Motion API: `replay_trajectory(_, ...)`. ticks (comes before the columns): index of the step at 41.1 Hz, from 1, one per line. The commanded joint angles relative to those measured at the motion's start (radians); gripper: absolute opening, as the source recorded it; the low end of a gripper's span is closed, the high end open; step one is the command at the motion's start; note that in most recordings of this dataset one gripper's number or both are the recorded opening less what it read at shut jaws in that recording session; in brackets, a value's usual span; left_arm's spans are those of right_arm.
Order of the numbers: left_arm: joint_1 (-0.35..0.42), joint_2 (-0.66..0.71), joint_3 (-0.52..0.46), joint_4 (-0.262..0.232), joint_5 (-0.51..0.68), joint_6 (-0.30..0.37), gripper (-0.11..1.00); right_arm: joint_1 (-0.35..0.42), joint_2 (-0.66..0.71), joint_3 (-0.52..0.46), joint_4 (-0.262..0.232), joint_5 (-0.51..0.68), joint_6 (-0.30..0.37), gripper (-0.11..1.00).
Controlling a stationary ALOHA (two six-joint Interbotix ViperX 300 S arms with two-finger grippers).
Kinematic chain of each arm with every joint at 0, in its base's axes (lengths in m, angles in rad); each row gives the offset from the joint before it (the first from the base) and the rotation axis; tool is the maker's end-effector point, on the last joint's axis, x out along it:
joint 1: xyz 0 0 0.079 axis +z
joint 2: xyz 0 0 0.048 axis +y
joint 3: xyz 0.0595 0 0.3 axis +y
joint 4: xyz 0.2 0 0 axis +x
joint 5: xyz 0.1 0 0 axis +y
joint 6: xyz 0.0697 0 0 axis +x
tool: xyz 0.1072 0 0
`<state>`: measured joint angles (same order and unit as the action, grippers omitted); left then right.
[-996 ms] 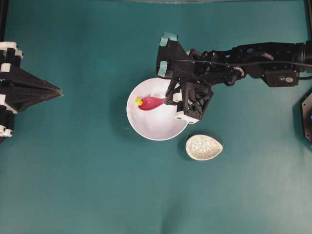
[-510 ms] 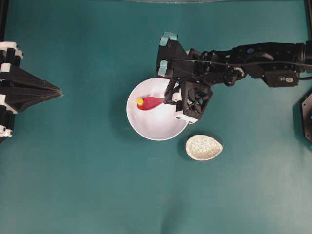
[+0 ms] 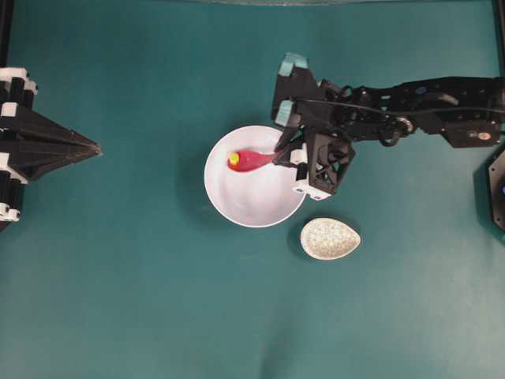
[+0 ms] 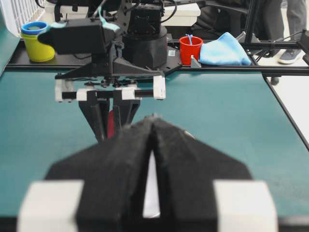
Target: Scoop the yellow hexagonal prism block from the bowl with a spoon using the right arm.
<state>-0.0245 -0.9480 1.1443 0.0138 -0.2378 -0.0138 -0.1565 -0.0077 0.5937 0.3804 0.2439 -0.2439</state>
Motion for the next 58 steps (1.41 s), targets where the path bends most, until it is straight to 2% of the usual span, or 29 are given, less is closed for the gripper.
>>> replay_trajectory(1,0.003,0.005,-0.031,0.003,-0.003,0.002,0.03,0.012,-0.048,0.008,0.002,-0.035,0.003,0.25)
replay_trajectory(38,0.003,0.006,-0.031,0.003,-0.003,0.002,0.03,0.086,-0.147,0.173,0.002,-0.311,0.006,0.25)
replay_trajectory(51,0.003,0.005,-0.031,0.003,-0.003,0.002,0.03,0.132,-0.169,0.276,0.002,-0.497,0.005,0.25)
replay_trajectory(58,0.003,0.005,-0.031,0.003,-0.005,0.0,0.03,0.15,-0.17,0.311,0.002,-0.56,0.005,0.25)
